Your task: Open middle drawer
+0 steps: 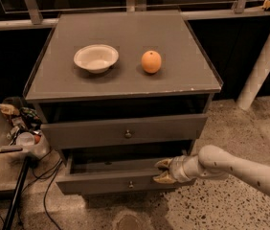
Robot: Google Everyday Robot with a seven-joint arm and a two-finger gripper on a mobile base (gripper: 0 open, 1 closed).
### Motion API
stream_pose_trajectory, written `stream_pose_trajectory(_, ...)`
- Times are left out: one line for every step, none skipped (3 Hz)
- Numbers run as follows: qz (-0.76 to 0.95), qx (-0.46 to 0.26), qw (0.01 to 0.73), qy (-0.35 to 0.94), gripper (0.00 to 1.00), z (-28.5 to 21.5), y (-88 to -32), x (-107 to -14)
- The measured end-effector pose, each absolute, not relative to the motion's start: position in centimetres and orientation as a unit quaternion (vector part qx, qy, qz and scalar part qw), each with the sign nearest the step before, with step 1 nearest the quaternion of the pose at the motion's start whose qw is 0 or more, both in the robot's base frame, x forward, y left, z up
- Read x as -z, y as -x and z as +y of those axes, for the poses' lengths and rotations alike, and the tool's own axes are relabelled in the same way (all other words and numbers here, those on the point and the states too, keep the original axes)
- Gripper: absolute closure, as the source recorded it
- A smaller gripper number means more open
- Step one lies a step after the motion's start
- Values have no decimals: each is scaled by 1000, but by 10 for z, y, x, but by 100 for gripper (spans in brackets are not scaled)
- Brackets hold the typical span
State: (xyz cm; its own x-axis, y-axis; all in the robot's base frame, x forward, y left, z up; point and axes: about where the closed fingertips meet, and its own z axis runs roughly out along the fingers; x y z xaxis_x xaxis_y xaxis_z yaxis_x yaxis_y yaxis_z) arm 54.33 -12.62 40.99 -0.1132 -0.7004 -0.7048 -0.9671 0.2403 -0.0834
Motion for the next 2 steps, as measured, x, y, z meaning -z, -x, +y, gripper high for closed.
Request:
stream_pose_trajectory(717, -205, 325, 581, 81, -126, -543, -410)
stream_pose_trajectory(717, -205, 325, 581, 58, -126, -543, -410)
